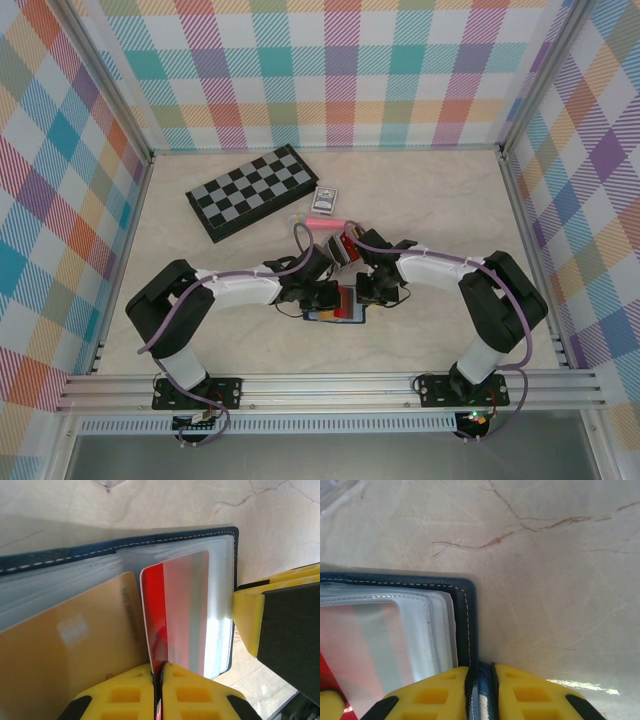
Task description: Put the credit cards into the card holder
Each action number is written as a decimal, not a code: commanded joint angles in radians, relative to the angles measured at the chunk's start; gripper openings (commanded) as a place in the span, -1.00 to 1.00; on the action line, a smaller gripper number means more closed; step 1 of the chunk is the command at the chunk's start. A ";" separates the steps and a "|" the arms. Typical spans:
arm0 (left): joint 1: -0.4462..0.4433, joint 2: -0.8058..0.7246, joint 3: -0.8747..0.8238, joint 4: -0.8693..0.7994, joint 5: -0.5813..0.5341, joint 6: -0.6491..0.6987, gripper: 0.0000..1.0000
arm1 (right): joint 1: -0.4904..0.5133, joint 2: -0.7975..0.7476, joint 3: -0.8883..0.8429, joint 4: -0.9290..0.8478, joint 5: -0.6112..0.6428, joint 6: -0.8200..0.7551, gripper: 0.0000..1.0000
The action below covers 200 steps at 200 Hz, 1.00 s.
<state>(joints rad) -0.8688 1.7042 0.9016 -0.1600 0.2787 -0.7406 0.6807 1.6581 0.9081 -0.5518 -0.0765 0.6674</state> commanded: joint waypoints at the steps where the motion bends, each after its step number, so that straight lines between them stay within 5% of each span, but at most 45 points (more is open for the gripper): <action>1: -0.042 0.059 0.018 -0.054 -0.012 0.017 -0.82 | 0.005 0.026 -0.041 0.039 -0.014 0.016 -0.64; 59: -0.060 0.084 0.049 -0.047 0.013 0.040 -0.54 | 0.005 0.026 -0.044 0.033 0.003 0.021 -0.64; 110: -0.061 0.013 0.021 -0.161 -0.112 0.035 -0.18 | 0.005 0.025 -0.037 -0.011 0.073 0.026 -0.63; 156: -0.049 -0.030 -0.033 -0.192 -0.162 0.028 -0.14 | 0.005 0.035 -0.031 -0.021 0.091 0.014 -0.66; 200: -0.042 -0.042 -0.033 -0.185 -0.163 0.030 -0.33 | 0.005 0.025 -0.025 -0.016 0.079 0.001 -0.65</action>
<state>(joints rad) -0.9176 1.6737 0.8917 -0.2382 0.1398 -0.7139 0.6819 1.6524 0.9031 -0.5465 -0.0528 0.6720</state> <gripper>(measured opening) 0.361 0.174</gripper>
